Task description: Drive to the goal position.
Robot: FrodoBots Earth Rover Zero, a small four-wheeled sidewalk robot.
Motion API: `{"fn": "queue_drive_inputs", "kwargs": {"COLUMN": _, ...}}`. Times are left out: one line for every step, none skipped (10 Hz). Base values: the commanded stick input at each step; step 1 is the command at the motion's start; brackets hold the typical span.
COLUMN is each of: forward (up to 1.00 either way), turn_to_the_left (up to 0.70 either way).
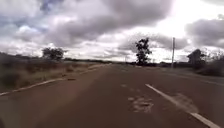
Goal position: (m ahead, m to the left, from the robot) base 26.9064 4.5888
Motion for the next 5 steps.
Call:
{"fn": "queue_drive_inputs", "kwargs": {"forward": 0.7, "turn_to_the_left": 0.04}}
{"fn": "queue_drive_inputs", "kwargs": {"forward": 0.7, "turn_to_the_left": 0.04}}
{"fn": "queue_drive_inputs", "kwargs": {"forward": 0.7, "turn_to_the_left": 0.04}}
{"fn": "queue_drive_inputs", "kwargs": {"forward": 0.7, "turn_to_the_left": 0.04}}
{"fn": "queue_drive_inputs", "kwargs": {"forward": 0.7, "turn_to_the_left": 0.04}}
